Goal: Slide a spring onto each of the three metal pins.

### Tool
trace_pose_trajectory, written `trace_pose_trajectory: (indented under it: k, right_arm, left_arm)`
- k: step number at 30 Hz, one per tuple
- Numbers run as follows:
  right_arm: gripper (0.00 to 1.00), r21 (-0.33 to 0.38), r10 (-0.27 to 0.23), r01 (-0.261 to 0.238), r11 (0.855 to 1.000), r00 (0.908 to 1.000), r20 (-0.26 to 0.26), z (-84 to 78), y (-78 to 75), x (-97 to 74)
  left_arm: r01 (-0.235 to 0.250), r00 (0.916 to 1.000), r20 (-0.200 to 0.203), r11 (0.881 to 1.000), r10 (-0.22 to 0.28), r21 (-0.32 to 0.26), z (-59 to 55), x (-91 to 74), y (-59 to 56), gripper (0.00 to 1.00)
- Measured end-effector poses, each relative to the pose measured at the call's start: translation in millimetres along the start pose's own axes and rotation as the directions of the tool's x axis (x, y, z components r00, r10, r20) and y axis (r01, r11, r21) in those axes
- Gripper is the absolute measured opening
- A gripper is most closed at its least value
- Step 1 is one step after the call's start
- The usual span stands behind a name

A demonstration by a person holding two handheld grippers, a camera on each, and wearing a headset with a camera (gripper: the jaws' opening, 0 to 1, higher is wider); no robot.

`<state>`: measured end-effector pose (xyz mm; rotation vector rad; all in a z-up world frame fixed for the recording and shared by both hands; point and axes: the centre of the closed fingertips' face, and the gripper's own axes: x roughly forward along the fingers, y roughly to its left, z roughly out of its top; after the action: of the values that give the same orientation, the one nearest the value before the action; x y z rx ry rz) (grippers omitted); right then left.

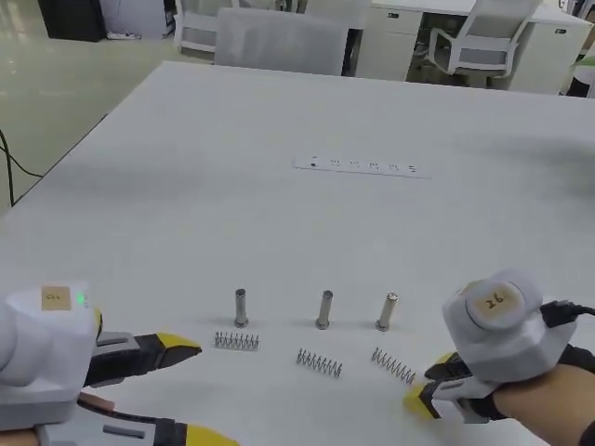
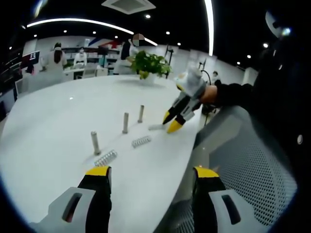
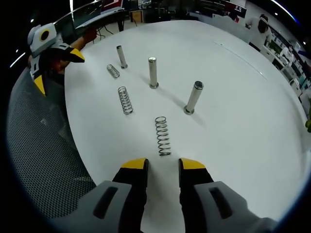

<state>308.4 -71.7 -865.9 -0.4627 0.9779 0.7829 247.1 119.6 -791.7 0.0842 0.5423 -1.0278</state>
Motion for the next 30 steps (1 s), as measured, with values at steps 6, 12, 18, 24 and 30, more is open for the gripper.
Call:
trace_pose_trajectory:
  k: [6,12,18,24,30]
  right_arm:
    - [0.21,-0.003,0.005,-0.005,1.0,1.0,0.0,0.6,1.1,0.3]
    - [0.17,-0.003,0.003,-0.003,1.0,1.0,-0.004,0.5,1.7,0.0]
    - [0.13,-0.006,0.005,-0.005,1.0,1.0,-0.005,0.3,2.1,-0.1]
    - [0.08,-0.016,0.008,-0.008,1.0,0.9999,-0.009,-0.2,3.3,-0.2]
    - [0.06,-0.018,0.008,-0.008,1.0,0.9999,-0.009,-0.3,3.1,-0.1]
  left_arm:
    - [-0.002,1.0,0.001,1.0,0.002,0.0,0.1,0.0,0.4,0.63]
    - [-0.003,1.0,-0.001,1.0,0.003,0.001,-0.3,0.1,0.5,0.63]
    - [-0.001,1.0,-0.003,1.0,0.001,0.003,-0.4,0.3,-0.1,0.63]
    - [-0.003,1.0,-0.003,1.0,0.003,0.005,-0.3,0.1,0.3,0.63]
    - [-0.003,1.0,-0.003,1.0,0.003,0.005,-0.6,0.0,0.6,0.63]
